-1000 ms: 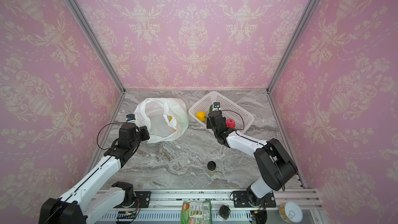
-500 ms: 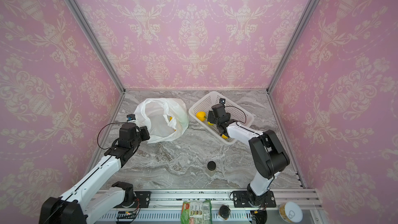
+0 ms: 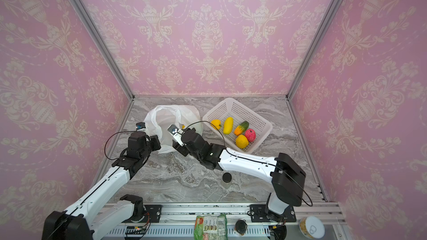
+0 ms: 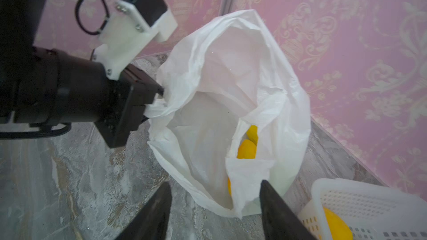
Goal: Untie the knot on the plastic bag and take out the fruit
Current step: 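Move the right gripper back down into the bag mouth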
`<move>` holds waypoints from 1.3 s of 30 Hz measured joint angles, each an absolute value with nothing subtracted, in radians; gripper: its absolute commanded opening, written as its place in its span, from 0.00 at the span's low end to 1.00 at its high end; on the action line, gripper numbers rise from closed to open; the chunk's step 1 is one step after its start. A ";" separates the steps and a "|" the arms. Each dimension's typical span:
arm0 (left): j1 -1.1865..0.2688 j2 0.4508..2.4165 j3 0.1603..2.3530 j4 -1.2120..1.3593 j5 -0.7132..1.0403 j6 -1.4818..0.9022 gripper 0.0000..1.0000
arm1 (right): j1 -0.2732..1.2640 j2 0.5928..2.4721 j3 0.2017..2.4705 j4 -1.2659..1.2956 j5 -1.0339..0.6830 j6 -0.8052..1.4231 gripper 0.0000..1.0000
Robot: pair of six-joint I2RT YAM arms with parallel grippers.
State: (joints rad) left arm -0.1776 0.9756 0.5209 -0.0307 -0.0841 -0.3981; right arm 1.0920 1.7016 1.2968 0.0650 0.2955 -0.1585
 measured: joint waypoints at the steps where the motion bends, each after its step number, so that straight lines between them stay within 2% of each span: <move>1: -0.178 0.974 0.521 -0.031 -0.084 -0.398 0.00 | 1.102 1.761 1.354 0.041 0.281 -0.173 0.39; 7: -0.178 0.945 0.517 -0.030 -0.076 -0.398 0.00 | 1.070 1.982 1.496 -0.051 0.227 -0.187 0.35; 12: -0.172 0.944 0.514 -0.031 -0.076 -0.401 0.00 | 1.008 2.045 1.539 -0.086 0.179 -0.154 0.32; 17: -0.172 0.936 0.514 -0.032 -0.076 -0.401 0.00 | 0.975 2.152 1.702 -0.140 0.191 -0.118 0.30; 26: -0.172 0.912 0.514 -0.031 -0.076 -0.401 0.00 | 0.952 2.228 1.785 -0.245 0.290 -0.068 0.41; 35: -0.172 0.913 0.514 -0.031 -0.075 -0.401 0.00 | 0.885 2.238 1.808 -0.341 0.379 -0.030 0.65; 39: -0.172 0.917 0.514 -0.030 -0.074 -0.401 0.00 | 0.876 2.260 1.840 -0.382 0.380 -0.028 0.69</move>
State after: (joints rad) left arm -0.1722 0.9173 0.5137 -0.0303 -0.0738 -0.4011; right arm 0.8761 2.2604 1.8400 -0.3817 0.3798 -0.0280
